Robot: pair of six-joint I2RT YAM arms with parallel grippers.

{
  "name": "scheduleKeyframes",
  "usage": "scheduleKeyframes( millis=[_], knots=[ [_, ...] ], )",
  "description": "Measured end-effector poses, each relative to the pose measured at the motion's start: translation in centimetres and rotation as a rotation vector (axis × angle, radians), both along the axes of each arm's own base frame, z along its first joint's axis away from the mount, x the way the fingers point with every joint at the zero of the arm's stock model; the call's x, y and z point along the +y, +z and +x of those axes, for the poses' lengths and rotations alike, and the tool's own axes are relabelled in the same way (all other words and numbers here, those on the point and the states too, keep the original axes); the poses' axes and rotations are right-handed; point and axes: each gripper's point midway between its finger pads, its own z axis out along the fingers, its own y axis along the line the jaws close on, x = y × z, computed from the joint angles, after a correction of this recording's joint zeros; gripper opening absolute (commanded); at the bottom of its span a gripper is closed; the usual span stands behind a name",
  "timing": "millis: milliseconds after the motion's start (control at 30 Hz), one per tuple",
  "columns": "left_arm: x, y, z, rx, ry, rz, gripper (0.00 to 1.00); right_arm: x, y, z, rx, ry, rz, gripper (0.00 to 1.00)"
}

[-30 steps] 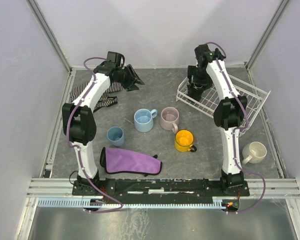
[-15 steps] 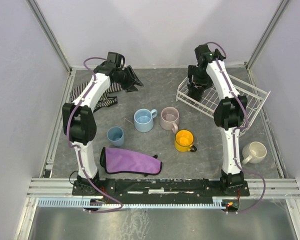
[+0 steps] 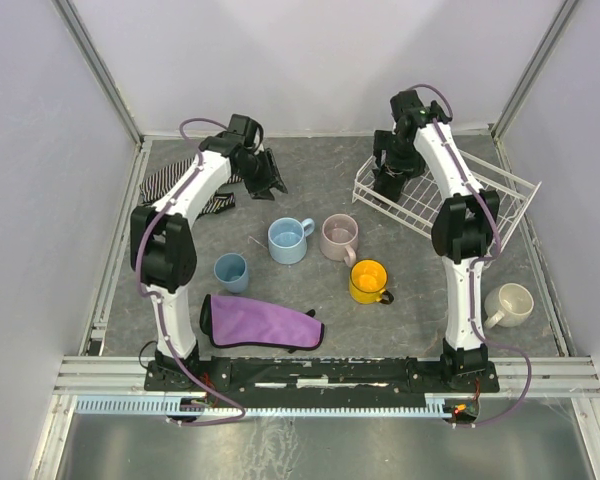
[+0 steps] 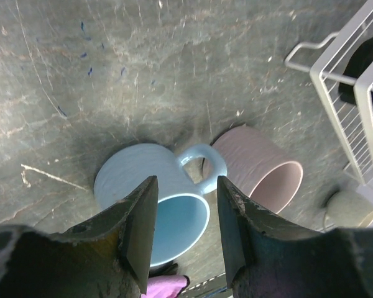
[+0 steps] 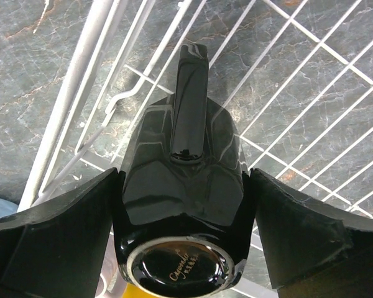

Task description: Load the cups into the dish rack

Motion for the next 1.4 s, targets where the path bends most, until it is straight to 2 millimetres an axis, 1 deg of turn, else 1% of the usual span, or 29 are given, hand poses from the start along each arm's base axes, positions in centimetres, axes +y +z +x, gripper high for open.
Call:
scheduleKeyframes(
  millis=[33,133,200,333,467,533,633,733,833,900,1000,1033,1067,1233,1333,1400],
  knots=[
    [-0.1,-0.2,-0.4,0.005,-0.009,0.011,0.51,0.1,0.0,0.0,-0.002,0.0,0.005,1.0],
    [-0.5,-0.3,-1.3,0.009,-0.033,0.034,0.51,0.3,0.3,0.0,-0.011,0.002,0.027,1.0],
    [-0.7,-0.1,-1.7,0.004,-0.043,0.037,0.51,0.4,0.7,0.0,-0.021,0.002,0.035,1.0],
    [-0.5,0.6,-2.0,-0.014,-0.047,0.049,0.51,0.4,1.5,0.1,-0.046,0.002,0.04,1.0],
    [-0.4,1.3,-2.8,-0.025,-0.063,0.069,0.5,-0.1,2.3,-0.7,-0.055,-0.006,0.042,1.0],
    [-0.7,1.6,-3.5,-0.028,-0.087,0.089,0.5,-0.4,3.1,-1.0,-0.066,-0.012,0.044,1.0],
    [-2.4,2.1,-4.9,-0.046,-0.163,0.131,0.49,-1.3,4.4,-1.7,-0.09,-0.029,0.048,1.0],
    [-5.0,3.0,-6.3,-0.085,-0.258,0.157,0.49,-2.5,5.8,-2.6,-0.112,-0.05,0.048,1.0],
    [-7.3,3.8,-7.0,-0.131,-0.324,0.165,0.47,-4.0,7.3,-3.7,-0.138,-0.077,0.051,1.0],
    [-8.5,3.8,-7.2,-0.148,-0.356,0.174,0.47,-4.8,8.2,-4.5,-0.152,-0.092,0.052,1.0],
    [-9.6,2.9,-6.6,-0.155,-0.379,0.198,0.47,-5.8,9.4,-5.7,-0.174,-0.112,0.056,1.0],
    [-9.7,3.0,-6.3,-0.164,-0.378,0.203,0.47,-6.0,9.7,-6.1,-0.178,-0.116,0.058,1.0],
    [-9.9,1.8,-6.0,-0.147,-0.384,0.22,0.47,-6.1,10.0,-6.5,-0.182,-0.116,0.063,0.99],
    [-10.6,-1.9,-4.9,-0.109,-0.401,0.286,0.46,-6.5,10.5,-8.5,-0.185,-0.128,0.093,0.99],
    [-11.1,-3.6,-5.2,-0.081,-0.423,0.313,0.46,-6.8,10.4,-9.5,-0.177,-0.136,0.107,0.99],
    [-11.6,-4.3,-5.4,-0.078,-0.439,0.329,0.46,-7.1,10.4,-10.0,-0.175,-0.143,0.114,0.99]
  ],
)
